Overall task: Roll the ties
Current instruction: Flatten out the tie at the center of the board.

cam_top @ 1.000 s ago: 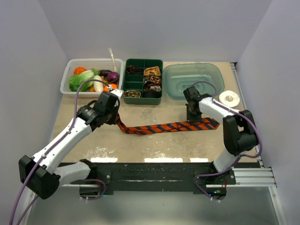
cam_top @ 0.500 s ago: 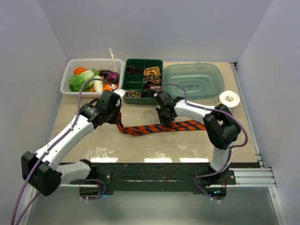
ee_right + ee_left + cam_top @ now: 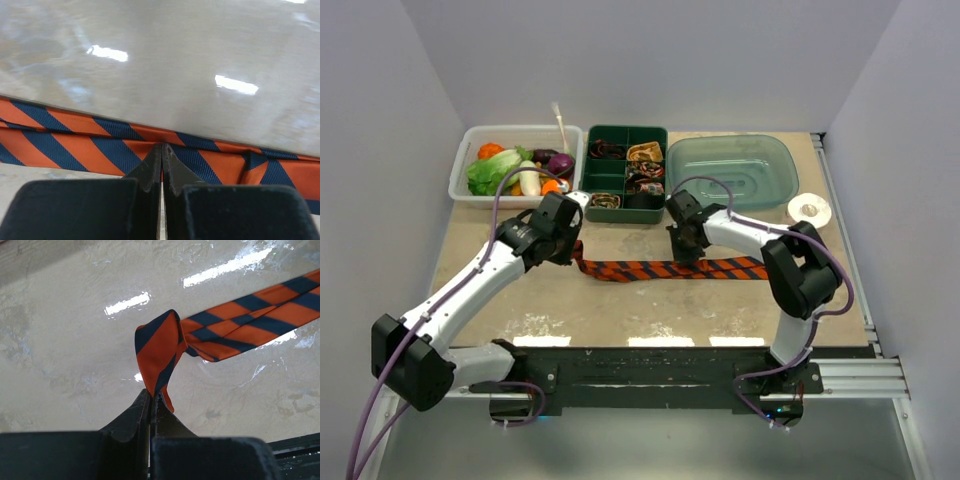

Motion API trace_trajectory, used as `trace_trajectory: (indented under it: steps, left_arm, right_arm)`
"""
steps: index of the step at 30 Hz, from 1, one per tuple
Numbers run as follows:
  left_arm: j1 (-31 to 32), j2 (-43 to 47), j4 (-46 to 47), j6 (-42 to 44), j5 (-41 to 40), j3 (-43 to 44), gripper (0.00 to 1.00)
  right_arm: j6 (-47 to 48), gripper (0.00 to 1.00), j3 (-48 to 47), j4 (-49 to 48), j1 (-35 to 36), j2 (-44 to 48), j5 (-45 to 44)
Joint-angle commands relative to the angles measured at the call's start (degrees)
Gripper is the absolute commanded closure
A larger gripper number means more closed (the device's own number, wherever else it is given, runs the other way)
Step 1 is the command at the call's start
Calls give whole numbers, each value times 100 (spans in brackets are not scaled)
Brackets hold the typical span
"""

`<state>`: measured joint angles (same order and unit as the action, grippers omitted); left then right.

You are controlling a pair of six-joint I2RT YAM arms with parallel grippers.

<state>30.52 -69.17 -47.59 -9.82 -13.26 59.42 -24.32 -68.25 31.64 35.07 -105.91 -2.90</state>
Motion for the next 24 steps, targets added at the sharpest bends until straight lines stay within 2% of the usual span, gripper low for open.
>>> trace_trajectory:
  steps: [1,9,12,18,22,23,24]
  left_arm:
    - [24,-114,57,95,-28,219,100]
    - [15,-290,-48,60,235,158,100]
    - [24,-475,-109,25,219,201,100]
    - [24,-1107,-381,-72,-430,491,100]
    - [15,-1581,-505,-168,-906,676,97]
    - [6,-1774,-540,-169,-968,798,95]
    - [6,-1880,-601,-178,-1134,852,82]
  right_arm:
    - [225,100,391,598,-465,70,-685]
    - [322,100,207,888,-659,185,-1063]
    - [418,100,75,906,-651,246,-950]
    - [752,100,-232,800,-537,527,-625]
    - [999,100,-627,756,-81,475,-554]
    - [1060,100,-698,730,25,379,-519]
    - [1191,100,-768,695,131,334,-493]
